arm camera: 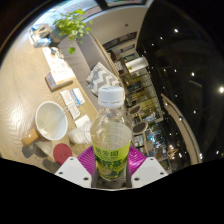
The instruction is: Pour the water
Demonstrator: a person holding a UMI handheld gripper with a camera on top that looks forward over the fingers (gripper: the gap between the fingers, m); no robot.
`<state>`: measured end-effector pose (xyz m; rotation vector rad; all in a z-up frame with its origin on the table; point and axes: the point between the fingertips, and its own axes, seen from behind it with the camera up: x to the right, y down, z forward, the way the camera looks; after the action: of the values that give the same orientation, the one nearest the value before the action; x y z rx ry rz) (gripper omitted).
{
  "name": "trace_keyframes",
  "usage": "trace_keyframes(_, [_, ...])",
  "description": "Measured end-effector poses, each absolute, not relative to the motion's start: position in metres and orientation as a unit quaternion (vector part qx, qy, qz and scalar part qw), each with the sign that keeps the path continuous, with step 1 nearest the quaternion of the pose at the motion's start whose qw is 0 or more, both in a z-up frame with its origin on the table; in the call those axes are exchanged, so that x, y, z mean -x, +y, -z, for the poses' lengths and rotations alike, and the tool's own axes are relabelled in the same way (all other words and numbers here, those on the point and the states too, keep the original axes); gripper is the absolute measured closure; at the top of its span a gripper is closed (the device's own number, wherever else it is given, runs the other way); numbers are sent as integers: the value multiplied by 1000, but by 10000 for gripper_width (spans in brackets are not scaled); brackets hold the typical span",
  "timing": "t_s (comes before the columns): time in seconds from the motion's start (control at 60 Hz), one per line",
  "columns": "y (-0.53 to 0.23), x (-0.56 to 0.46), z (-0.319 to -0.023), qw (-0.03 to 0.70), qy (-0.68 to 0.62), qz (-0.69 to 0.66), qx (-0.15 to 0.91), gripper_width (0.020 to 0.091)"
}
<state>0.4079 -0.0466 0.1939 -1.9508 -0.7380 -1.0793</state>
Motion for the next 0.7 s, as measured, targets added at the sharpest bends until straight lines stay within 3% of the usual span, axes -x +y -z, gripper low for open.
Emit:
trace_keyframes(0.183, [-45, -400, -179, 479, -144, 232, 834, 713])
trace_keyframes(0.35, [-38, -391, -145, 508, -34, 66, 858, 708])
trace_keyframes(0.7, [-22, -391, -79, 501, -6, -9, 865, 705])
